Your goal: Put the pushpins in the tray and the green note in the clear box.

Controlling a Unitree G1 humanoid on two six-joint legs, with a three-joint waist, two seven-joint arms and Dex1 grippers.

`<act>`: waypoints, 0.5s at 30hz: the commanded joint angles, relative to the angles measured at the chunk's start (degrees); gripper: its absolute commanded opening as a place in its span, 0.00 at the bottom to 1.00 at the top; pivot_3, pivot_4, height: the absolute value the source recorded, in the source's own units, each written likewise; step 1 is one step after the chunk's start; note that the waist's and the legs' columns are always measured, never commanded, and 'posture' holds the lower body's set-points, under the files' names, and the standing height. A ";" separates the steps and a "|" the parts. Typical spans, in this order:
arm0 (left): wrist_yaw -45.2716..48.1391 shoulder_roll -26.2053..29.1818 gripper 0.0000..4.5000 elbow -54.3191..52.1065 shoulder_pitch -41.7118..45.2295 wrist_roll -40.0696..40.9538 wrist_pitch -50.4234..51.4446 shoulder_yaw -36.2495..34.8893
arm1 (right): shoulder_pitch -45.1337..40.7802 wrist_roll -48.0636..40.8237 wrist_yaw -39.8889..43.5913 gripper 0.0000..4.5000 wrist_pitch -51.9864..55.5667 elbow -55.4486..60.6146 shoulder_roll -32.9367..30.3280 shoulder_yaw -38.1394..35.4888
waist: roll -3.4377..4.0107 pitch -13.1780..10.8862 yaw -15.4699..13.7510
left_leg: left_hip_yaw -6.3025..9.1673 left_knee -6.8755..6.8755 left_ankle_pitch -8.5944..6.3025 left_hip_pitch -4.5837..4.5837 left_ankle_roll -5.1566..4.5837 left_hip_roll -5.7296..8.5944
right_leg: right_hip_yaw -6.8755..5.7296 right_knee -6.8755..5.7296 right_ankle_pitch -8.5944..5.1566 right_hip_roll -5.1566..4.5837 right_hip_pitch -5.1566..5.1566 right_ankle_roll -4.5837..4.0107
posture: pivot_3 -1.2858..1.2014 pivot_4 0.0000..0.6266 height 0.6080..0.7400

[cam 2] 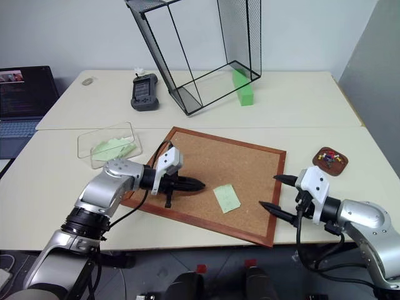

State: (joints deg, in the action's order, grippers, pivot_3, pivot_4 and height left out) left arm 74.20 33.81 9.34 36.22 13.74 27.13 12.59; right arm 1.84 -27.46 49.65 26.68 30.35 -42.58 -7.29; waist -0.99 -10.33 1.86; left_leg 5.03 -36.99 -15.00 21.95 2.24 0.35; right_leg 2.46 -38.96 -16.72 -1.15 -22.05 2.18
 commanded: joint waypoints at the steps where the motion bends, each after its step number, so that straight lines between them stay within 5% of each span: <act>1: 0.96 1.15 0.24 -1.42 1.26 1.23 0.36 -1.07 | -0.25 3.11 -1.17 0.95 -3.32 -0.17 0.86 1.90 | 0.00 0.00 0.09 | -0.03 0.00 0.00 -0.02 0.00 0.01 | 0.01 0.00 0.00 0.00 0.00 0.00 | 0.52 0.24 1.00; 15: 0.84 -2.42 0.81 3.93 3.15 -1.83 -8.63 1.45 | -4.10 8.97 -0.35 0.95 -7.23 -6.36 2.72 9.56 | -0.10 -0.07 -0.14 | -0.04 0.00 0.00 0.02 0.00 0.02 | 0.03 0.02 0.00 -0.02 -0.03 -0.01 | 0.52 0.24 1.00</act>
State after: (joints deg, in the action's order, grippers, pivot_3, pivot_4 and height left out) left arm 75.41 32.02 12.34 38.07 12.83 21.55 13.32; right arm -1.59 -19.11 48.63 21.31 23.52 -39.66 1.81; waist -1.09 -10.40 1.72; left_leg 4.99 -36.99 -15.00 21.97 2.24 0.36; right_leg 2.49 -38.94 -16.71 -1.18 -22.08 2.17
